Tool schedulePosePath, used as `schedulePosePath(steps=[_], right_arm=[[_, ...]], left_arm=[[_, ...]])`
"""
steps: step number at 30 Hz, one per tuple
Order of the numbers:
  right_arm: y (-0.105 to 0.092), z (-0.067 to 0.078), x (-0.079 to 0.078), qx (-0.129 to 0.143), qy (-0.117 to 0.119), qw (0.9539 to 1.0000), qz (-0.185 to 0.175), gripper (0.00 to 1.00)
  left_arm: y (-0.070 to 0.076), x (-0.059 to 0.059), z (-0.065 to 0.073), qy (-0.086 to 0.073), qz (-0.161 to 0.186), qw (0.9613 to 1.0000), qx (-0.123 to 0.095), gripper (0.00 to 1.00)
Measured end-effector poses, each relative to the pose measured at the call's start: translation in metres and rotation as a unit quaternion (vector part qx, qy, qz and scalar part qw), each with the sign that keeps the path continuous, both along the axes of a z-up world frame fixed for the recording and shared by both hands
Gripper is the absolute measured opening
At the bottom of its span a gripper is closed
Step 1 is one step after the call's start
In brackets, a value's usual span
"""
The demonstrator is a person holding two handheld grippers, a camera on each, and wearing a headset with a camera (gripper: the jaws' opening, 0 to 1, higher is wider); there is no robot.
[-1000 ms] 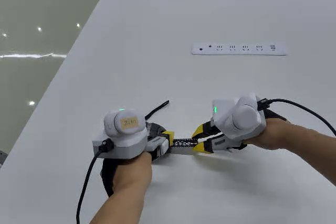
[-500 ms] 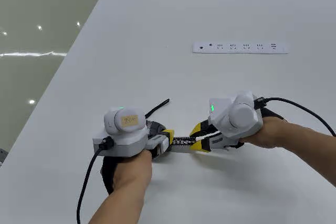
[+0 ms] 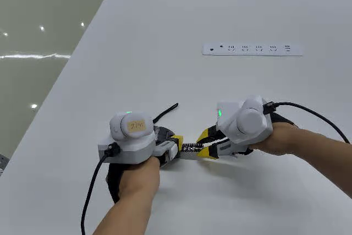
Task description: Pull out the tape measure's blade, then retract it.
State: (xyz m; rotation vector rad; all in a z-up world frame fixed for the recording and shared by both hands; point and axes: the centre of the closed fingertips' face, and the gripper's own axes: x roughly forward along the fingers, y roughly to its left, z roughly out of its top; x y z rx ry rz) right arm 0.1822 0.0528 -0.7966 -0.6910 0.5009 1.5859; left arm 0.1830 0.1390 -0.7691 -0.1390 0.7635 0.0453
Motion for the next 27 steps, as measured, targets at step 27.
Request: schedulePosePath(steps=[27], right_arm=[[0.010, -0.003, -0.001, 0.004, 0.003, 1.0000, -0.005, 0.14]], left_arm=[[-0.001, 0.006, -0.003, 0.001, -0.008, 1.0000, 0.002, 0.59]])
